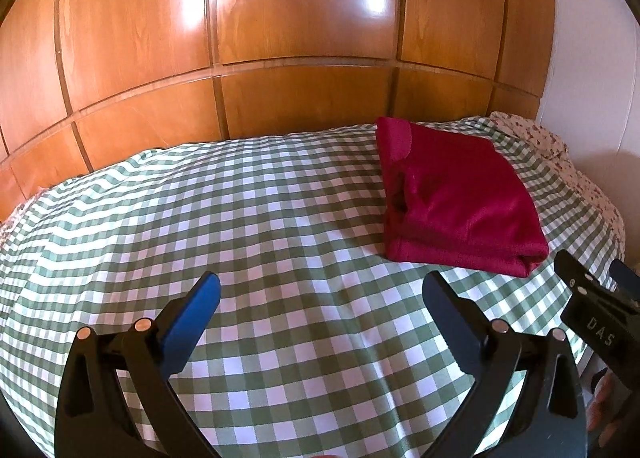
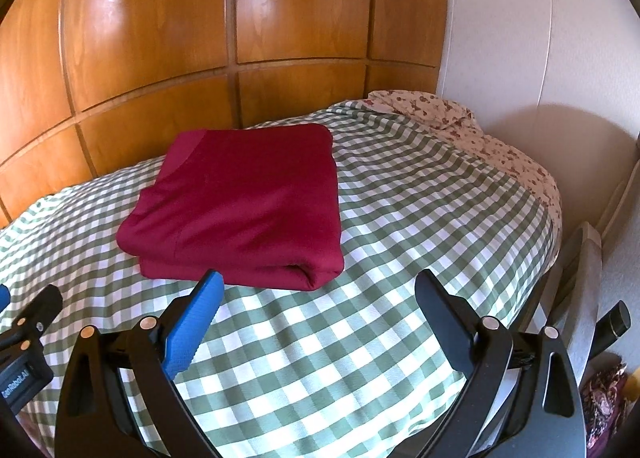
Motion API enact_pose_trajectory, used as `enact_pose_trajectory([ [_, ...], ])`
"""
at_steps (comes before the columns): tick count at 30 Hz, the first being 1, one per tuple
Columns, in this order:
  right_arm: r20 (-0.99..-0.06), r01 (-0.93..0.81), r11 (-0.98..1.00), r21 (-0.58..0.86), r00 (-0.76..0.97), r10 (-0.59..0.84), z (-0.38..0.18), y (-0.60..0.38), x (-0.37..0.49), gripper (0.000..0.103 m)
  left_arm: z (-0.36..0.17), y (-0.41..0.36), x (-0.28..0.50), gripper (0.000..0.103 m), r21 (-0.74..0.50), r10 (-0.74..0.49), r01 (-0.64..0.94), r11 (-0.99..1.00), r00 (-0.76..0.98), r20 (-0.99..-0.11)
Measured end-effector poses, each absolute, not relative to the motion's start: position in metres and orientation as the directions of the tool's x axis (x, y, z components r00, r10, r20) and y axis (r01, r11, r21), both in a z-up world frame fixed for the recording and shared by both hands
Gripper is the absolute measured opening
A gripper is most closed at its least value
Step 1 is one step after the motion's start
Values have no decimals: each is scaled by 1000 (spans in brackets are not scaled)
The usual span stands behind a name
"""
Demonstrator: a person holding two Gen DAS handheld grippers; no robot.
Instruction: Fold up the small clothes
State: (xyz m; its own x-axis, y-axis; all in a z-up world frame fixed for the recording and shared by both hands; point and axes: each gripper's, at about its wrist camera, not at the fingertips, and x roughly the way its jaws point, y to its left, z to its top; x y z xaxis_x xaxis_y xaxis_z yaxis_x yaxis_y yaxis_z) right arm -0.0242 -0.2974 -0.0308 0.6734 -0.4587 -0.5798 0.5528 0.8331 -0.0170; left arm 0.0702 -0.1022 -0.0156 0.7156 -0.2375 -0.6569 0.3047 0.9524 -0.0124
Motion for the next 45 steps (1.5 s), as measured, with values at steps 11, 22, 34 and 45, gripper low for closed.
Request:
enact_pose_trajectory([
  [11, -563, 545, 838, -34, 682, -466, -29, -283, -25, 95, -11, -97, 68, 101, -24, -244, 300, 954, 725, -644],
  [22, -556, 540, 841, -35, 689, -465, -27, -279, -25, 95, -8, -95, 64, 101, -25, -240, 290, 957, 736, -633],
  [34, -554, 538, 842, -33, 691, -464, -27, -278, -26, 95, -5, -94, 63, 101, -31, -239, 283, 959, 742, -626],
  [45, -553, 535, 844, -32, 694, -461, -27, -278, -26, 95, -2, -95, 61, 101, -37, -240, 278, 960, 746, -621],
])
